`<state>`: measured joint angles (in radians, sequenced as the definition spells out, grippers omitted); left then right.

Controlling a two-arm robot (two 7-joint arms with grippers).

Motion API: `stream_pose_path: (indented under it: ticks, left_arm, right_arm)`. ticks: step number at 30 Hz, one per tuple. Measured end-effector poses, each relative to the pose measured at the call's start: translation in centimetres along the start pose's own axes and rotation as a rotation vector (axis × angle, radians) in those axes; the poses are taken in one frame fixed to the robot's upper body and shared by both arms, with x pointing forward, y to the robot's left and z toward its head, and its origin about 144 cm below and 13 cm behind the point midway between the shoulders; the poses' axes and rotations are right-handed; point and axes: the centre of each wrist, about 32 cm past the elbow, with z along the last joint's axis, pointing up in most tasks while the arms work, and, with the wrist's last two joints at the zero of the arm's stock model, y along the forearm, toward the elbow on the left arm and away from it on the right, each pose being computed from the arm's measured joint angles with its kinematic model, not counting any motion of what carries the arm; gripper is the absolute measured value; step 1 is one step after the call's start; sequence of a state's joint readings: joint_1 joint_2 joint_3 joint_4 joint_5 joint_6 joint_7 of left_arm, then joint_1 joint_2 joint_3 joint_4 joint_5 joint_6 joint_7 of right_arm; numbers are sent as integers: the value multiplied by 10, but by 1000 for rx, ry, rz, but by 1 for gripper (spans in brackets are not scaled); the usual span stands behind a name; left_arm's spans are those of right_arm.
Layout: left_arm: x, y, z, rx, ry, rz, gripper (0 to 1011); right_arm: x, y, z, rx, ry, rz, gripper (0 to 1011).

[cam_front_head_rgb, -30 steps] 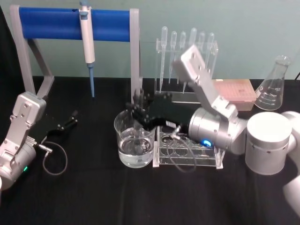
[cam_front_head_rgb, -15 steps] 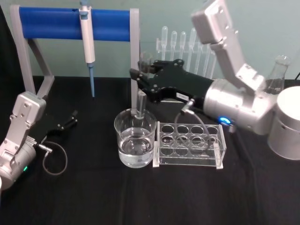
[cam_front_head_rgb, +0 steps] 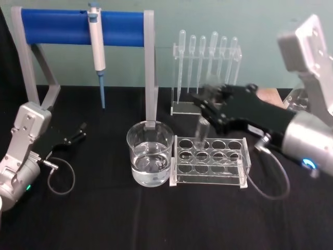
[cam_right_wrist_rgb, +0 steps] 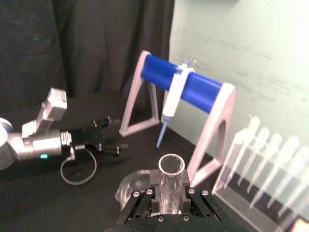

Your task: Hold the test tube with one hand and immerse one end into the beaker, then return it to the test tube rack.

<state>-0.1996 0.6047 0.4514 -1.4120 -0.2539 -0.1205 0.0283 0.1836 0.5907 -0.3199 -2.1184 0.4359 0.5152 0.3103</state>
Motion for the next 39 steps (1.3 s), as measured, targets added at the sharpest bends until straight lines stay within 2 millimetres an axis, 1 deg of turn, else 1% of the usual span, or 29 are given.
stream_pose_path:
  ticks: [5,7,10,14,19,34,39]
  left_arm:
    - [0,0,0,0,0,0,1000]
    - [0,0,0,0,0,0,1000]
    - [0,0,0,0,0,0,1000]
    - [0,0,0,0,0,0,1000]
    - [0,0,0,0,0,0,1000]
    - [0,0,0,0,0,0,1000]
    - [0,0,0,0,0,0,1000]
  right_arm:
    - [-1,-12,-17,-22,32,-25,225]
    - [-1,-12,-24,-32,44,-31,225]
    - [0,-12,-30,-39,51,-35,225]
    - [1,-7,-40,-48,61,-42,225]
    - [3,-1,-45,-46,62,-50,225]
    - [12,16,-51,-32,55,-64,225]
    - [14,24,-58,-38,68,-56,225]
